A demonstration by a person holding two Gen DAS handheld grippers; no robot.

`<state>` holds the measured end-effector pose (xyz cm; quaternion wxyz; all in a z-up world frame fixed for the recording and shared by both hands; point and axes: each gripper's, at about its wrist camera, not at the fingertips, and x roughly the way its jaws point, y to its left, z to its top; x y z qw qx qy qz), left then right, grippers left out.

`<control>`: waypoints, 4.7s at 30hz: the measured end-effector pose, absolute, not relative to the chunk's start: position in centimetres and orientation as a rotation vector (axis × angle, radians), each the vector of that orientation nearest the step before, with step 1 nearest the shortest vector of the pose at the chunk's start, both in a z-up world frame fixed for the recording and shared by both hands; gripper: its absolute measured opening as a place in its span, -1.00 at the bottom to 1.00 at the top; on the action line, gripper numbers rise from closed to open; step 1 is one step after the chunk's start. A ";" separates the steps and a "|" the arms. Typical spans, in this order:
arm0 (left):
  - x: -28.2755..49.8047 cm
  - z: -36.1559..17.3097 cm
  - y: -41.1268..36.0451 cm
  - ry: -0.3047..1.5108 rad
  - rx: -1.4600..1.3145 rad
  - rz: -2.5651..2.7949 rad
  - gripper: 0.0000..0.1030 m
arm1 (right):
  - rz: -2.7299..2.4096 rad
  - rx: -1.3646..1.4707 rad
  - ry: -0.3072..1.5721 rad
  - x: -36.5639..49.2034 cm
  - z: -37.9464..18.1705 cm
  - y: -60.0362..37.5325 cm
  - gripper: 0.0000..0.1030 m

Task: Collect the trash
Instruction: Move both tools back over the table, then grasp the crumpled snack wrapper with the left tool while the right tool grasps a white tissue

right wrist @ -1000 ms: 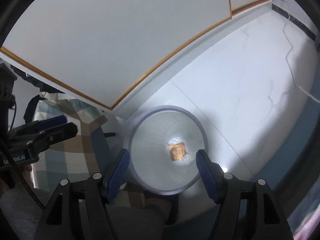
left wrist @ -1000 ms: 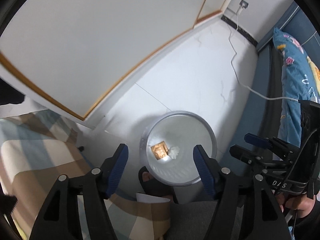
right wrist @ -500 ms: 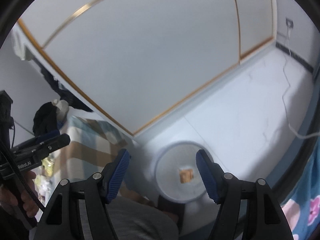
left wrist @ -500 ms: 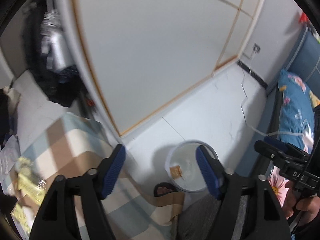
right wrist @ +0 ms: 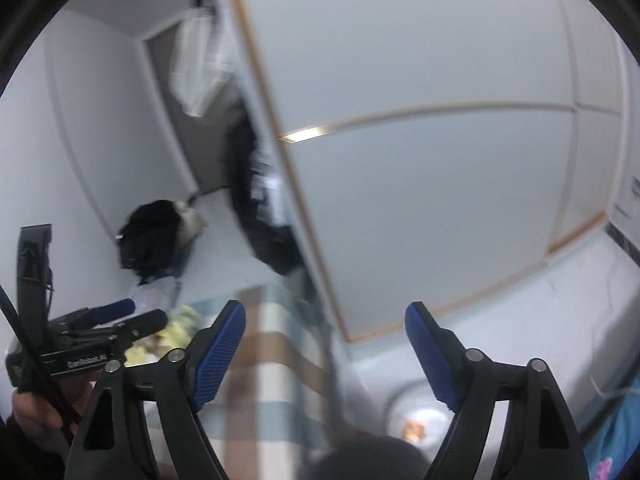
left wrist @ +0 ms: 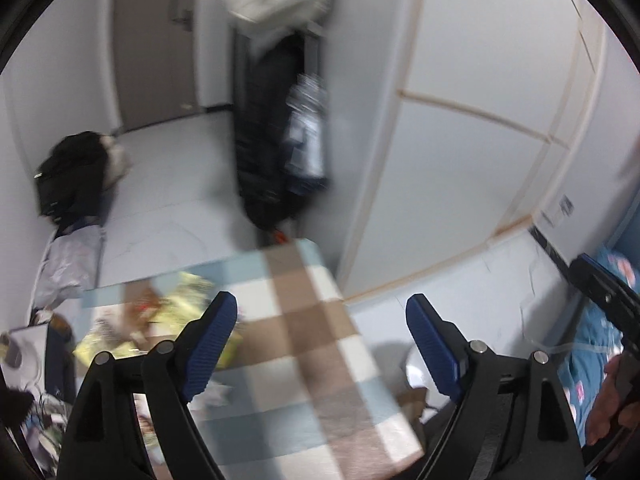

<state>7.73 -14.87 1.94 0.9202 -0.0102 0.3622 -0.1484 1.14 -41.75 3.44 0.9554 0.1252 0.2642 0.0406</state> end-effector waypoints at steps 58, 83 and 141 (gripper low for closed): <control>4.0 -9.7 11.2 0.765 -0.383 0.098 0.89 | 0.413 0.122 0.930 11.4 -14.6 -10.5 0.65; 5.1 -12.5 8.9 0.935 -0.235 0.048 0.89 | 0.480 0.051 0.887 9.4 -14.4 -11.8 -0.79; 5.6 -14.3 5.3 1.068 -0.187 0.001 -0.65 | 0.506 0.066 0.768 3.2 -11.2 -17.4 -0.82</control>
